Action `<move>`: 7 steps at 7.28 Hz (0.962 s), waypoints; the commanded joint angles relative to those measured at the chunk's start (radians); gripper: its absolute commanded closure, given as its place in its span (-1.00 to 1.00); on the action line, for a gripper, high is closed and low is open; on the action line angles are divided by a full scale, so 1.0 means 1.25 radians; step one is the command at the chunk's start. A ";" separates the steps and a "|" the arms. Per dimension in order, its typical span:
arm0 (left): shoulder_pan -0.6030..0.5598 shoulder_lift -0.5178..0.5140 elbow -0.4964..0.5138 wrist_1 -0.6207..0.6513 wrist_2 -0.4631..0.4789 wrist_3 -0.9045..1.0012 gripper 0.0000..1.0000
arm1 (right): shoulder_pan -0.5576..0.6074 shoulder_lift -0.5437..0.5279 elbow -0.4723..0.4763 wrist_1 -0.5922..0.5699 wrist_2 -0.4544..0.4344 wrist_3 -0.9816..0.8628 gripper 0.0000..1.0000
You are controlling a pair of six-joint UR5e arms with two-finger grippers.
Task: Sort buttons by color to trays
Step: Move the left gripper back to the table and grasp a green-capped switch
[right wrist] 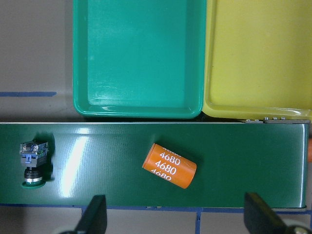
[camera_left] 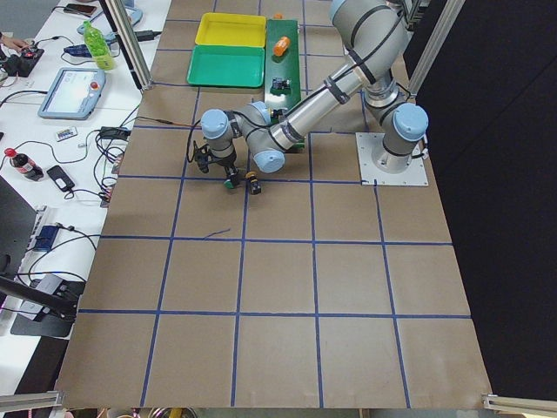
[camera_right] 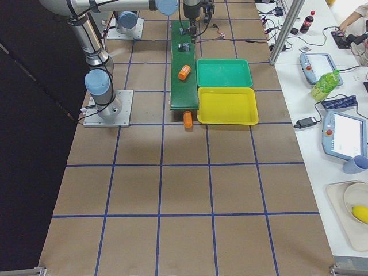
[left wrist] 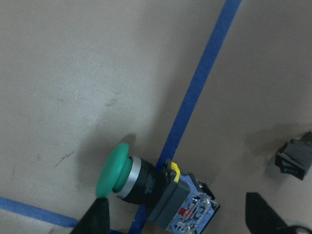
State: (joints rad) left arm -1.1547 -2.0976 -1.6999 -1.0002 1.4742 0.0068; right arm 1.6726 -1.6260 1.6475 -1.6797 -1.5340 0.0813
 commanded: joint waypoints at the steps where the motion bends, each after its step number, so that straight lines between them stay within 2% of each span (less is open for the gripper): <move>1: 0.002 -0.014 -0.001 0.000 0.000 -0.003 -0.24 | 0.000 0.000 0.000 0.000 0.000 0.000 -1.00; 2: 0.003 -0.014 0.001 0.000 0.000 -0.002 0.55 | 0.000 0.000 0.000 0.000 0.000 0.000 -1.00; 3: 0.003 -0.012 0.011 0.000 0.001 0.003 0.96 | 0.000 0.000 0.000 0.000 0.000 0.000 -1.00; 5: 0.003 0.007 0.015 0.001 0.047 0.017 1.00 | 0.000 0.000 0.000 0.000 0.000 0.000 -1.00; 7: -0.014 0.041 0.022 -0.013 0.045 0.124 1.00 | 0.001 0.000 0.000 0.000 -0.001 0.000 -1.00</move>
State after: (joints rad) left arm -1.1564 -2.0751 -1.6775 -1.0032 1.5279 0.0907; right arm 1.6725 -1.6260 1.6475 -1.6797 -1.5350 0.0813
